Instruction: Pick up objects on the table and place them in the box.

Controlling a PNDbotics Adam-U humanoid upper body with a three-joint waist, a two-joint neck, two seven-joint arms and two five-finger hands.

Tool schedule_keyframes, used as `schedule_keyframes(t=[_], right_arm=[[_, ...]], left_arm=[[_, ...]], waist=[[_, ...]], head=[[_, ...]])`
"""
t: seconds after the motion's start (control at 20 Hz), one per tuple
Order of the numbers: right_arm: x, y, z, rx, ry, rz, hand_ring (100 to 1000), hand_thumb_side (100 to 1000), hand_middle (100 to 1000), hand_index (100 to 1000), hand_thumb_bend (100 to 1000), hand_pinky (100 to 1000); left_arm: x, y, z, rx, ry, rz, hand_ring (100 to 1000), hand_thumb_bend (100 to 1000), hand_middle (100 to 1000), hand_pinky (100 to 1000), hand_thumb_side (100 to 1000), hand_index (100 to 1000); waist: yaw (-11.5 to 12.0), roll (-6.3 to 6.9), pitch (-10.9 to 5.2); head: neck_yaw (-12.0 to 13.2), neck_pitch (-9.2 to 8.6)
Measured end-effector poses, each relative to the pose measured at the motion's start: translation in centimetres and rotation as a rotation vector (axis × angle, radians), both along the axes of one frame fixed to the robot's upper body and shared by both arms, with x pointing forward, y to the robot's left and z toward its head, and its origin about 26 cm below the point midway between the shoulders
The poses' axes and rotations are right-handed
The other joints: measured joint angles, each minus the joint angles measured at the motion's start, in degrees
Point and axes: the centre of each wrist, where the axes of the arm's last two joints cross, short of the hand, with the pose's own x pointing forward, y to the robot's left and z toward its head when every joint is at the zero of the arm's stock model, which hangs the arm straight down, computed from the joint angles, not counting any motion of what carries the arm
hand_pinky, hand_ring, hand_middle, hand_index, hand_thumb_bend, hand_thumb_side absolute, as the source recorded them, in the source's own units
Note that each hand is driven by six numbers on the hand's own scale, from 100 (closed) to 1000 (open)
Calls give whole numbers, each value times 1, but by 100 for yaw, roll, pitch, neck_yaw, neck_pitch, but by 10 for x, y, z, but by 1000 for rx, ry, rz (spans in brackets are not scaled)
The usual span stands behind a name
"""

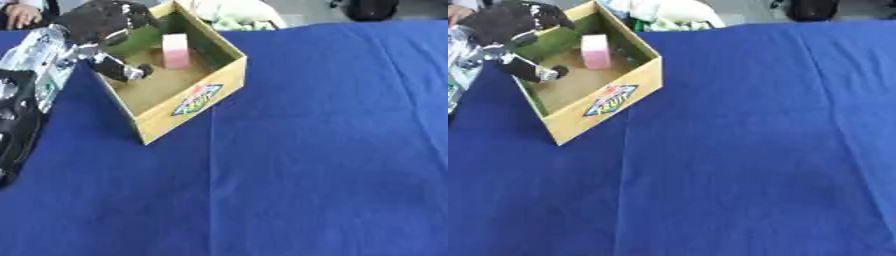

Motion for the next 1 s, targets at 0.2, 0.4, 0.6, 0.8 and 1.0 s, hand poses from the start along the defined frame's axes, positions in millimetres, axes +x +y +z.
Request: schedule_keyframes(t=[0.2,0.4,0.6,0.8,1.0], right_arm=[[-1,-1,-1,1,5,-3,815,1000,666,795,259,530],[-1,-1,-2,3,8,-9,816,1000,668,796,255,533],[-1,-1,-2,2,8,-17,817,1000,670,797,250,536],[-3,0,-2,-2,9,-26,818,1000,673,798,241,538],[-4,0,0,-1,0,-32,820,1000,679,801,224,539]], left_arm=[[-4,-3,7,-51,-12,-32,704,130,682,588,199,821],[-21,-6,25,-160,-44,-117,697,100,683,573,189,817],[-56,-5,45,-338,-51,-254,711,100,705,586,301,835],[-105,-1,59,-547,-39,-425,720,100,726,583,477,843],[-152,14,52,-751,-37,-512,738,100,746,585,615,861]], waist=[[30,-3,-74],[98,-9,-163],[186,-24,-279],[267,-40,-388],[334,-68,-445]], head=[[0,42],[-28,113],[-90,220],[-167,304],[-205,352]])
